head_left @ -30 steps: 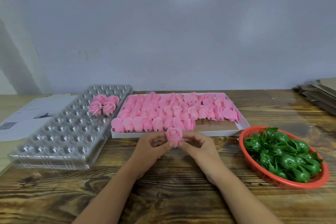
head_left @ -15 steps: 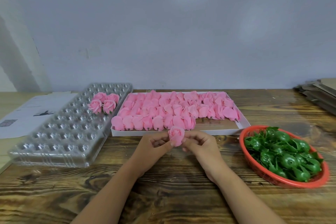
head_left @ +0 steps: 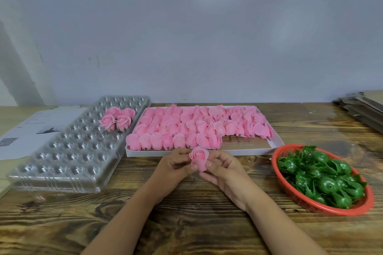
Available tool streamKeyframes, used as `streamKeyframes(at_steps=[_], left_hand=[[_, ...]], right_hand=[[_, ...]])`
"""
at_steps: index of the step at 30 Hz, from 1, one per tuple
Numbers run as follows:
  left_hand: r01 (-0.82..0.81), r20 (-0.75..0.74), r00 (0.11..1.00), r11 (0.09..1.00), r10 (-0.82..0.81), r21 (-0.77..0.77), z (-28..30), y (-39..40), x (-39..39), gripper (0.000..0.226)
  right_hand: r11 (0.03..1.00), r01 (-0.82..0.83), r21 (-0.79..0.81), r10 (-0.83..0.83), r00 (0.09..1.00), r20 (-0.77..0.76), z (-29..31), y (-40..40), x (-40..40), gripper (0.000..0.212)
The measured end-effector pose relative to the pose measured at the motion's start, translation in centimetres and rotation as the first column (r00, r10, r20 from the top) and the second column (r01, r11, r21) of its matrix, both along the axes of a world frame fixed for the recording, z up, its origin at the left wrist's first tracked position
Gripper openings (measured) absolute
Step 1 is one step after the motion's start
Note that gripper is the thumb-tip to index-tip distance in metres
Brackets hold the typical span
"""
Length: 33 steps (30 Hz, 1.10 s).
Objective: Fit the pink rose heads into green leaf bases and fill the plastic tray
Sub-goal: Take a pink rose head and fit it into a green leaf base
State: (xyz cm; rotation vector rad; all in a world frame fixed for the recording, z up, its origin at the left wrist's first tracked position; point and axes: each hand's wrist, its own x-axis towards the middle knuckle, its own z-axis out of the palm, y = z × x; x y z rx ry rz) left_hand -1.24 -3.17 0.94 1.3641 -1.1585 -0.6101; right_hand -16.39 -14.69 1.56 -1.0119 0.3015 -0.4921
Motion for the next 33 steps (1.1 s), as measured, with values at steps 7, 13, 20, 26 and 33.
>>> streamKeyframes(at_steps=[7,13,20,26,33], left_hand=[[0.045,0.065,0.996,0.993,-0.053,0.113,0.0,-0.3,-1.6,0.050],[0.046,-0.026,0.999,0.993,-0.044,0.111,1.2,-1.5,-2.9,0.041],[0.161,-0.133,0.980,0.984,-0.149,0.081,2.4,-1.5,-2.8,0.032],[0.150,-0.252,0.960,0.983,-0.120,0.105,2.9,-2.3,-3.7,0.033],[-0.062,-0.305,0.948,0.994,0.086,0.087,2.8,-3.3,-4.7,0.020]], right_hand=[[0.986,0.081,0.143,-0.090,0.994,0.062,-0.1,-0.1,0.2,0.016],[0.985,0.051,0.167,-0.063,0.996,0.067,0.0,0.1,0.1,0.024],[0.986,-0.127,0.109,0.129,0.992,-0.006,0.5,0.0,-0.2,0.045],[0.967,-0.221,0.127,0.220,0.975,0.027,0.4,-0.1,-0.2,0.038],[0.997,-0.033,-0.074,0.027,0.996,-0.081,0.2,0.0,0.0,0.035]])
